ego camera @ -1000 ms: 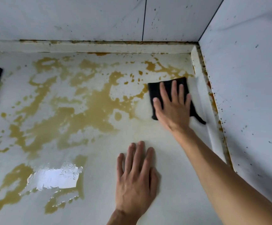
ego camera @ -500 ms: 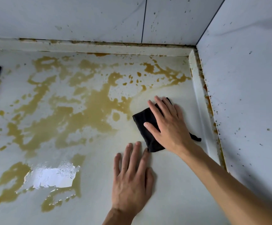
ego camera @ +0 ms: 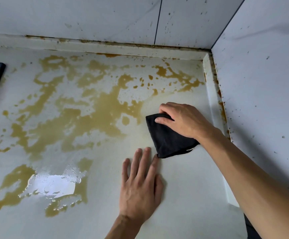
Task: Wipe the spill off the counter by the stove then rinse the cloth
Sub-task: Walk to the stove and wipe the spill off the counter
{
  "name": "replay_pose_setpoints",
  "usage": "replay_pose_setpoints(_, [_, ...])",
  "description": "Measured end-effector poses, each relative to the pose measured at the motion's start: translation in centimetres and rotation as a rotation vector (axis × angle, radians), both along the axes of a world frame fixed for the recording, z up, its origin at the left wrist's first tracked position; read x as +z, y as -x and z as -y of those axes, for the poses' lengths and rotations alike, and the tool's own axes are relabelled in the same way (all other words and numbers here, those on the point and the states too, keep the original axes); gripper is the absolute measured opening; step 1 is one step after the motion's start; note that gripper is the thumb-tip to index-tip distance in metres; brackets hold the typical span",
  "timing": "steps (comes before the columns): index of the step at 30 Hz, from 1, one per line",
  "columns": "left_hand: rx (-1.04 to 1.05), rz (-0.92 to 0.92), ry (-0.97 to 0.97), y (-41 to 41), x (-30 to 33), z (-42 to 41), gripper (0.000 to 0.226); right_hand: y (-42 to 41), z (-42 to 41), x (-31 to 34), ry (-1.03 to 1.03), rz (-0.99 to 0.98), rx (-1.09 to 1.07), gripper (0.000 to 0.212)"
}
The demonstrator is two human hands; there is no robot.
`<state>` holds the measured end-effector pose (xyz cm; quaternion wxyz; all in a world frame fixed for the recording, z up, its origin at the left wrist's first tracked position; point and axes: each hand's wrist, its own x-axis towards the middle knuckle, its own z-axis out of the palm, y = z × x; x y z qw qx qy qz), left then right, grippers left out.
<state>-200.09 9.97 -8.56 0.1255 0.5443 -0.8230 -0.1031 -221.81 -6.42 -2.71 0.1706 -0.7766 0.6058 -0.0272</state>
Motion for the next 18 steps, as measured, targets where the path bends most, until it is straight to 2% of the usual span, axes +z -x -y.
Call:
replay_pose_setpoints(4, [0.005,-0.001,-0.014,0.0,0.2,0.1,0.056,0.8,-1.1,1.9,0.145,0.047,-0.038,0.034])
replay_pose_setpoints(9, [0.003,-0.026,-0.026,0.0,0.1,0.1,0.055,3.1,-1.3,6.9,0.518,0.178,-0.203,0.034])
replay_pose_setpoints(12, [0.004,-0.025,-0.034,0.0,0.0,0.1,0.055,2.7,-2.2,7.9,0.705,0.215,-0.155,0.034])
replay_pose_setpoints(14, [0.003,-0.018,-0.038,0.0,0.0,0.1,0.056,1.8,-3.4,6.6,0.651,0.174,-0.071,0.034])
replay_pose_setpoints(18, [0.003,-0.004,-0.032,0.0,0.0,0.1,0.056,-0.2,-7.1,2.4,0.35,0.088,-0.003,0.03])
